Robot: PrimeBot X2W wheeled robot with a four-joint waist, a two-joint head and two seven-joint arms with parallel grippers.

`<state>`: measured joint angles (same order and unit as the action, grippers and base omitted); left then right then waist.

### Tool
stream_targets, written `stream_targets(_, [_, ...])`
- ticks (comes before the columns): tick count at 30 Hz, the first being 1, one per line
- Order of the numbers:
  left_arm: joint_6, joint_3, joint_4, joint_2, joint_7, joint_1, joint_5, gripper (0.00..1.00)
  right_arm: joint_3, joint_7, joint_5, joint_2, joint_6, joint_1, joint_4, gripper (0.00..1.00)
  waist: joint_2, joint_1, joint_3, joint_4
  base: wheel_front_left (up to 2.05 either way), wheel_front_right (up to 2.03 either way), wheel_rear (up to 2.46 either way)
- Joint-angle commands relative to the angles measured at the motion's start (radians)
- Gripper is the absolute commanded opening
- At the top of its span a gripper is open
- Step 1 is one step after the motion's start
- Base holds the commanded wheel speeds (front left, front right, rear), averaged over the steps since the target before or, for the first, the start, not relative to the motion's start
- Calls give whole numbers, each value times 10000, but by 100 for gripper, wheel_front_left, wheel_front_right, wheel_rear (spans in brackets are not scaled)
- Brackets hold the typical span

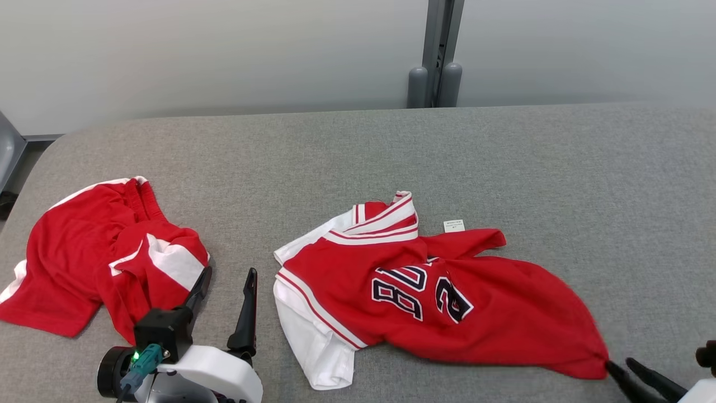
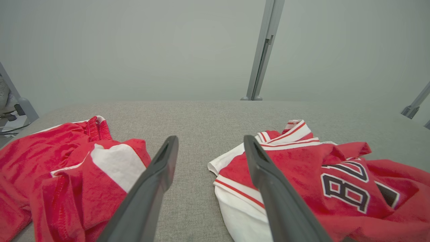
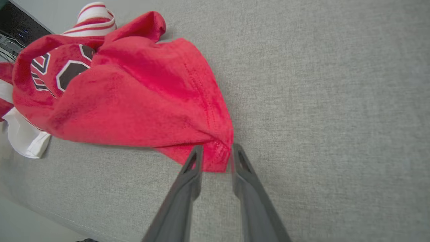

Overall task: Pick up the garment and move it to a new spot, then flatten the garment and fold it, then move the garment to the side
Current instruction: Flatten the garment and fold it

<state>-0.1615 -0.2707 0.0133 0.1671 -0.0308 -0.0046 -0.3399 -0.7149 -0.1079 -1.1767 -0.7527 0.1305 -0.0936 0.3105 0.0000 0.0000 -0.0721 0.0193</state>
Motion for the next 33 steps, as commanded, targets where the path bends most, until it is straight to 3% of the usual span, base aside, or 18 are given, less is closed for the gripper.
stream_targets(1, [-70, 49, -38, 55, -1, 37, -31, 100, -20, 148, 212, -72, 5, -94, 193, 100, 0, 0, -12, -17, 0, 0, 0])
stream_targets(7, [-126, 75, -52, 113, 13, 69, -64, 100, 573, -279, 313, -266, 5, -240, 351, 100, 0, 0, 26, -70, 0, 0, 0])
stream_targets(12, [-183, 179, -153, 173, -146, 115, -128, 100, 2009, -1429, 1059, -192, 5, -431, 293, 100, 0, 0, 144, -130, 0, 0, 0])
stream_targets(16, [-257, 238, -262, 148, -256, 136, -146, 100, 3933, -1583, 2158, 757, 5, -417, -184, 100, 0, 0, 222, -176, 0, 0, 0])
stream_targets(22, [-301, 151, -304, 88, -290, 167, -160, 100, 7308, -1576, 4503, 3353, 5, 392, -1891, 100, 0, 0, 327, -183, 0, 0, 0])
stream_targets(26, [-96, -302, -62, 108, 192, 202, -75, 100, 7552, -1578, 5453, 4327, 5, 877, -2396, 100, 0, 0, 335, -180, 0, 0, 0])
stream_targets(33, [-9, -678, 123, 71, 435, 7, 24, 100, 7583, -1579, 5933, 4607, 5, 951, -2530, 100, 0, 0, 277, -229, 0, 0, 0])
